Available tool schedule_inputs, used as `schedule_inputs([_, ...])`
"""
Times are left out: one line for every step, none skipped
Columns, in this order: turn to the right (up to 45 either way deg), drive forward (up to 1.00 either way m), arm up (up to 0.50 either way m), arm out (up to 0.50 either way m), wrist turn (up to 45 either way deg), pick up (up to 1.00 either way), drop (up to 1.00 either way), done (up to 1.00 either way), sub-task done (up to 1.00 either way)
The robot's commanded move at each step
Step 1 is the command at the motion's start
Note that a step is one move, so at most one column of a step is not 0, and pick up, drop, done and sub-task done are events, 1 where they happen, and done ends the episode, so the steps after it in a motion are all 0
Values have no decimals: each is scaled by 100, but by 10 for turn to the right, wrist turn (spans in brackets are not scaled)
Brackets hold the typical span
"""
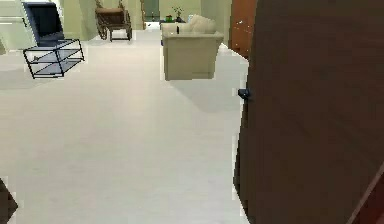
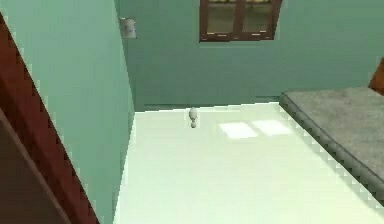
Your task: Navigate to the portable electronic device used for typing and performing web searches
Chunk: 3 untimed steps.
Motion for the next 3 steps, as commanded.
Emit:
schedule_inputs([-60, 0, 0, 0, 0, 0, 0, 0, 0])
schedule_inputs([0, 35, 0, 0, 0, 0, 0, 0, 0])
schedule_inputs([-450, 0, 0, 0, 0, 0, 0, 0, 0])
